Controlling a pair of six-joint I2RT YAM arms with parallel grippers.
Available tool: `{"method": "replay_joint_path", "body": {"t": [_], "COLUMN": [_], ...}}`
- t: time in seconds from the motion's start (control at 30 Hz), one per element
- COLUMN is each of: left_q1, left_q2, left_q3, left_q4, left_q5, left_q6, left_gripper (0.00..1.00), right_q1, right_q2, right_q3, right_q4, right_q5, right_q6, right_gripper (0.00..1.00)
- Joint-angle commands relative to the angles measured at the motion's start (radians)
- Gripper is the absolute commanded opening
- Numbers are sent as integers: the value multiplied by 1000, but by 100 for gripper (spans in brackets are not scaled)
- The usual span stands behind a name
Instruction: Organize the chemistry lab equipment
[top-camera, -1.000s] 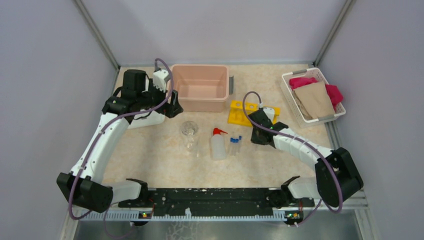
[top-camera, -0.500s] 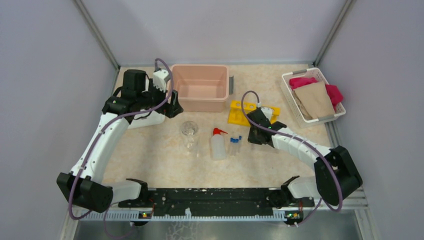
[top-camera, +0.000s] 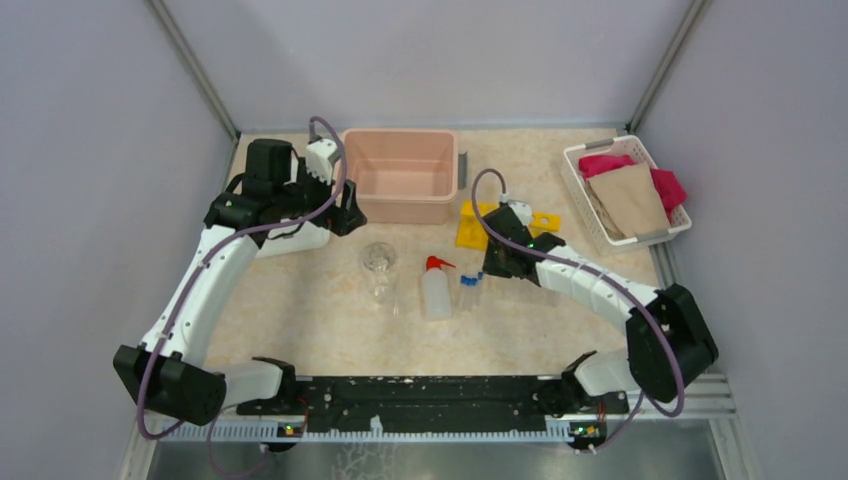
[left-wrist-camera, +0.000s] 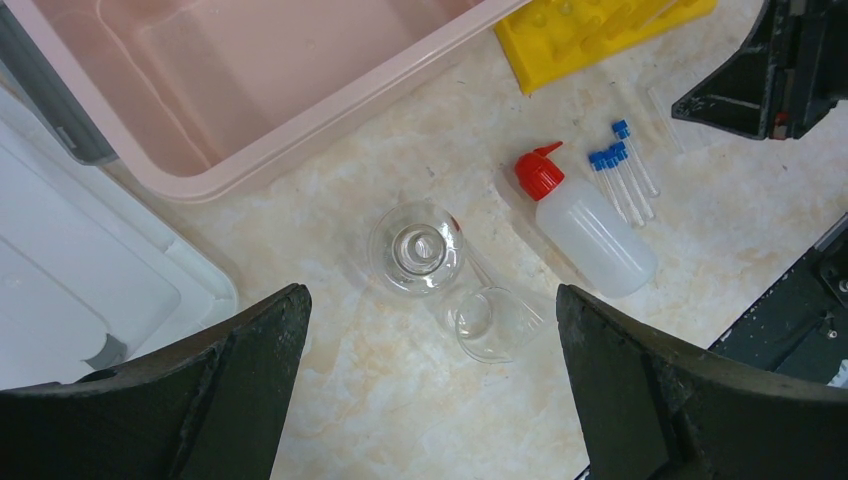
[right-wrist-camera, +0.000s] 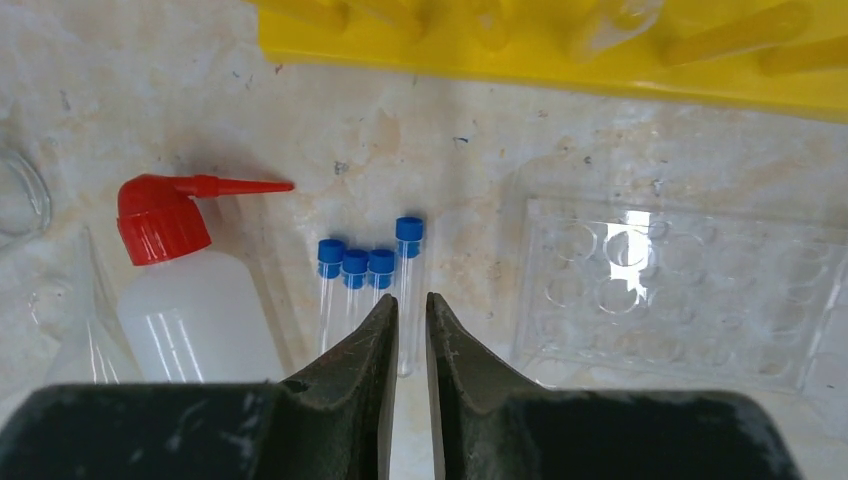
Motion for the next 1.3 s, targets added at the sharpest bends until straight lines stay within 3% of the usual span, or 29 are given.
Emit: {"method": "replay_joint_path", "body": {"t": [0.0, 0.17, 0.6, 1.27], "left_q1": [7, 7, 7, 7], "left_q2": [-1, -8, -4, 7], "left_q3": [31, 37, 37, 63], "left_q4": [15, 6, 7, -2], "left_q5": [19, 5, 10, 43], "left_q6": [-18, -5, -2, -25], "left_gripper": [99, 99, 99, 99], "right_q1": [44, 59, 60, 61], "right_q2": [94, 191, 259, 369], "right_q3": [45, 54, 44, 132], "right_q4": [66, 89, 116, 27], "right_q5": [-19, -21, -10, -12], "right_q6": [19, 26, 18, -31], "right_gripper": [16, 15, 15, 20]}}
